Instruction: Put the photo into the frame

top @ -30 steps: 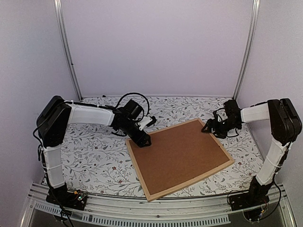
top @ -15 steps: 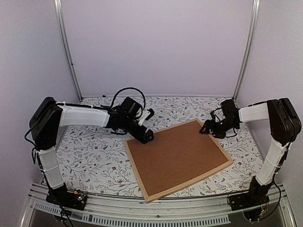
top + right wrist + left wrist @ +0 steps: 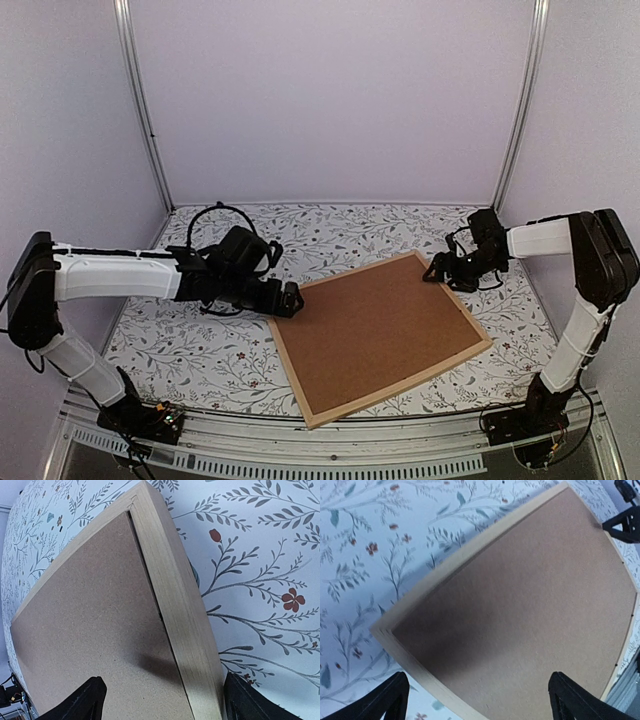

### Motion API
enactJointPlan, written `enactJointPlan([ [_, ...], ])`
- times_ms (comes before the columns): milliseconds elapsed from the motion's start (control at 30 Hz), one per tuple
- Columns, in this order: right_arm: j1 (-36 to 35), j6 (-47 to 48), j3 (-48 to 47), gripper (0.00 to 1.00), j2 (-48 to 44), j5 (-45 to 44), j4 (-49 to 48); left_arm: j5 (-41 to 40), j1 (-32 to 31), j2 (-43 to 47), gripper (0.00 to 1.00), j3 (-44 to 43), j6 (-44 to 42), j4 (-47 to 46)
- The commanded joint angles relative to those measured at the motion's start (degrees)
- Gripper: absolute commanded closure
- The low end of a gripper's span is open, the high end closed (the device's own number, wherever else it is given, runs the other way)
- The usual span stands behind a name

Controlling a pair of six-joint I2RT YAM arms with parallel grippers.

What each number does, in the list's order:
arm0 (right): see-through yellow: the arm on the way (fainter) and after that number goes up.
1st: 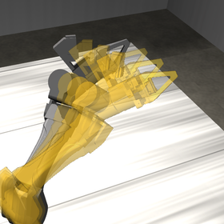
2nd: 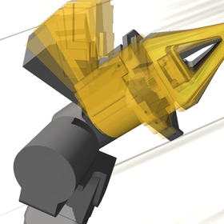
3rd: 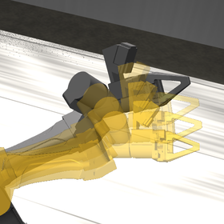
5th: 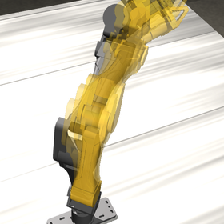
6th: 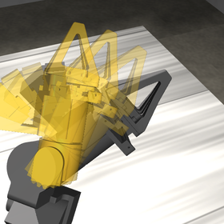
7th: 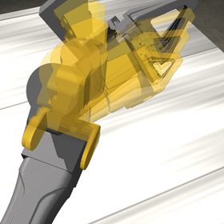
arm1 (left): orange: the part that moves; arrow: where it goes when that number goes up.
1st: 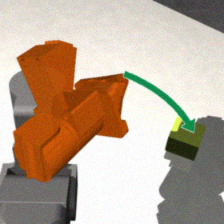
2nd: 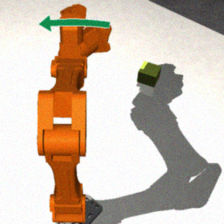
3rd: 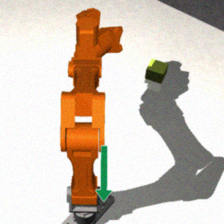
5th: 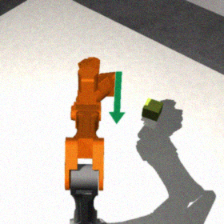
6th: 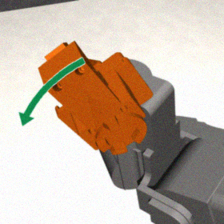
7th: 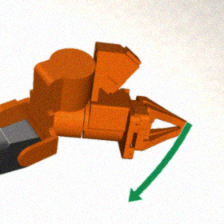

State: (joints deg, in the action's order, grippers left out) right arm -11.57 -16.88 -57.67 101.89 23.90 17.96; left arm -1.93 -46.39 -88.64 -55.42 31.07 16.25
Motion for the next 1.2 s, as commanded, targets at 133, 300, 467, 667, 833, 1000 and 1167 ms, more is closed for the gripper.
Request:
enactJointPlan([
  [133, -0.19, 0.53, 1.41, 0.15, -2.63, 2.23, -0.18, 1.15, -9.21, 5.27, 0.0, 8.36, 20.19, -1.07],
  [300, -0.16, 0.66, 1.68, 0.15, -2.99, 2.64, -0.54, 1.06, -9.92, 2.85, 0.0, 8.68, 21.01, -3.01],
  [467, -0.17, 0.8, 1.86, 0.15, -3.08, 2.59, -0.55, 1.19, -9.86, 0.48, 0.01, 7.83, 21.06, -4.53],
  [667, -0.14, 0.72, 2.12, 0.15, -3.01, 2.6, -0.5, 1.27, -9.75, -0.8, 0.01, 8.57, 22.61, -5.93],
  [833, -0.17, 0.71, 2.12, 0.15, -3.01, 2.55, -0.47, 2.88, -9.12, -2.0, 0.01, 9.15, 23.25, -8.55],
  [1000, -0.14, 0.32, 2.66, 0.15, -3.23, 2.55, -0.71, 3.75, -8.4, -3.31, 0.01, 9.64, 23.97, -9.47],
  [1167, -0.21, -0.29, 3.99, 0.15, -3.6, 2.44, -1.66, 4.83, -6.78, -3.37, 0.01, 11.87, 25.14, -12.9],
])
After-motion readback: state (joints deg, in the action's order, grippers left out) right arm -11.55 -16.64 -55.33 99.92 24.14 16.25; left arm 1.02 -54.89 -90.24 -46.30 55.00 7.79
